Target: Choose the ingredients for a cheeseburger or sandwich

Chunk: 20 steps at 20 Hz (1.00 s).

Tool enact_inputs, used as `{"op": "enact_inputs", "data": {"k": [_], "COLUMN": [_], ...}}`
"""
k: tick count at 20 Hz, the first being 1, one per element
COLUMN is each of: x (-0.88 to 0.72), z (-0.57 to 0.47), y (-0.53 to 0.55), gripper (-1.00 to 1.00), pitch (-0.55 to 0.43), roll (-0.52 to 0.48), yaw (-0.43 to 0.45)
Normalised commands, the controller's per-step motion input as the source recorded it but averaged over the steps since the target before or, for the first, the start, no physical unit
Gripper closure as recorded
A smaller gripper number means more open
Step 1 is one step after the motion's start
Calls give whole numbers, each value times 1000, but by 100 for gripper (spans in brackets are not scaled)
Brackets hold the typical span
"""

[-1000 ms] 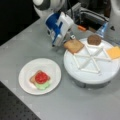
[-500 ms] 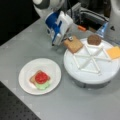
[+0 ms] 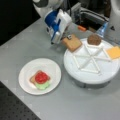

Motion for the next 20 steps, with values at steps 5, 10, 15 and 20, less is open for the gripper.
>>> {"op": "enact_inputs", "data": {"k": [5, 10, 15, 20], "x": [221, 385, 591, 789], "z": [122, 138, 121, 10], "y": [-363, -180, -304, -517], "gripper": [100, 100, 100, 100], "pitch": [79, 172, 191, 211], "roll": [81, 46, -90, -223], "yaw": [117, 206, 356, 467]}}
